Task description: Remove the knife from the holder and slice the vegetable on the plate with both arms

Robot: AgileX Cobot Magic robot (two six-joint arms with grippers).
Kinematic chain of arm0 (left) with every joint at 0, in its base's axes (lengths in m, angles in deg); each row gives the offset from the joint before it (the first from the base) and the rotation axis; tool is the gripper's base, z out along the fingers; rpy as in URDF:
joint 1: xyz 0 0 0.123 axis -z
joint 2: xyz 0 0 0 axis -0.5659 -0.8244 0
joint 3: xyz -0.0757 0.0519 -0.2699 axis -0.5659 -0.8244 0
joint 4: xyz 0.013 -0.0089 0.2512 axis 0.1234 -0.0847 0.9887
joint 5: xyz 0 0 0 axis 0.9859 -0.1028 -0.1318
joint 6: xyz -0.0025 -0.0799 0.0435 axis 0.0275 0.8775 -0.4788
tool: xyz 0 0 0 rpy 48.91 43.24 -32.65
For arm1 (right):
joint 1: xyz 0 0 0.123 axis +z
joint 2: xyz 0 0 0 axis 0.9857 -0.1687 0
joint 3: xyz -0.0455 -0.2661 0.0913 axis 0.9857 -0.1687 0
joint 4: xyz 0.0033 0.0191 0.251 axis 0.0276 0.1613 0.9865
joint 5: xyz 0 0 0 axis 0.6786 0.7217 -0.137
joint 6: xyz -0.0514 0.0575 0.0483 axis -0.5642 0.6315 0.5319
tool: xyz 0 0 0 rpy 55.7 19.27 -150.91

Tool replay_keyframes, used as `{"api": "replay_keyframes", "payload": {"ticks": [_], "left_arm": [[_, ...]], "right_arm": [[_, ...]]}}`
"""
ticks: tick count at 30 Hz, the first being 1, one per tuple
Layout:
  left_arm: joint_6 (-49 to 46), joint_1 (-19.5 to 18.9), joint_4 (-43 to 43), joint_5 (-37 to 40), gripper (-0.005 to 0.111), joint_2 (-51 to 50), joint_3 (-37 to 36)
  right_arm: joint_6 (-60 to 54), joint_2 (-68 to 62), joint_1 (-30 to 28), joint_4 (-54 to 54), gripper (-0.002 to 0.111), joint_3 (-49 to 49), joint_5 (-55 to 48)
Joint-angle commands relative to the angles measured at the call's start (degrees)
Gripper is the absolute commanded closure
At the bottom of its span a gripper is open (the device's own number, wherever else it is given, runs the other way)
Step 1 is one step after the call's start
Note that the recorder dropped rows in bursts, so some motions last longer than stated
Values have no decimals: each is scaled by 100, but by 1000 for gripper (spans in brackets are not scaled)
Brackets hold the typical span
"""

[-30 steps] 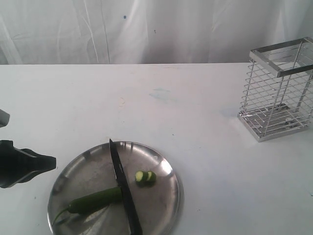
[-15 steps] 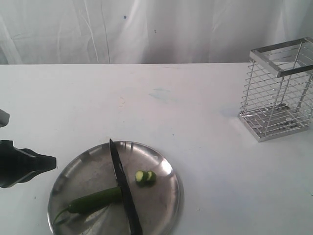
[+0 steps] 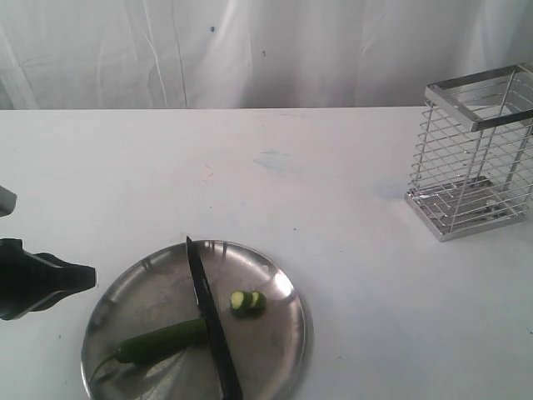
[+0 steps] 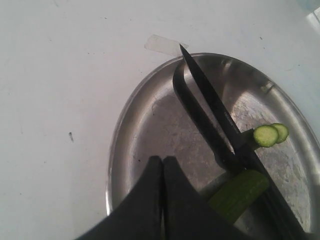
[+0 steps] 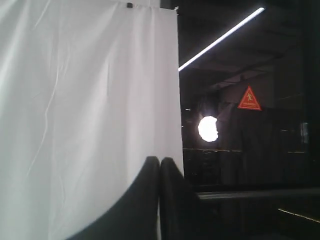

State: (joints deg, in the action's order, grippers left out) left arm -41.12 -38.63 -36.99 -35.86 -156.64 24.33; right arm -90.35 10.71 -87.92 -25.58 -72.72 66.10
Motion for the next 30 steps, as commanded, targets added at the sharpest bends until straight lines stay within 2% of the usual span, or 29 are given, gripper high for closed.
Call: {"api": "replay_keyframes", "payload": {"ticks": [1,4,12,17,19,30], "left_arm": [[-25,33,-120,100,107,35,-28],[-25,33,-120,100,107,35,-28],[-25,33,-120,100,107,35,-28],[-25,33,-120,100,107,35,-28],[-25,33,-120,100,107,35,-28],[-25,33,-120,94,107,35,-34]], "right_arm": [[435,20,-37,-357,108,-763,131],[498,20,-37,-345,108,-1321,-634],[597,20,-265,-715,108,-1377,-2412],[2401,20,-262,-2178,108,-1377,-3464],[2707,20,-260,-2336,108,-1377,-3414],[2708,20,-260,-2336,108,-1377,-3397]]}}
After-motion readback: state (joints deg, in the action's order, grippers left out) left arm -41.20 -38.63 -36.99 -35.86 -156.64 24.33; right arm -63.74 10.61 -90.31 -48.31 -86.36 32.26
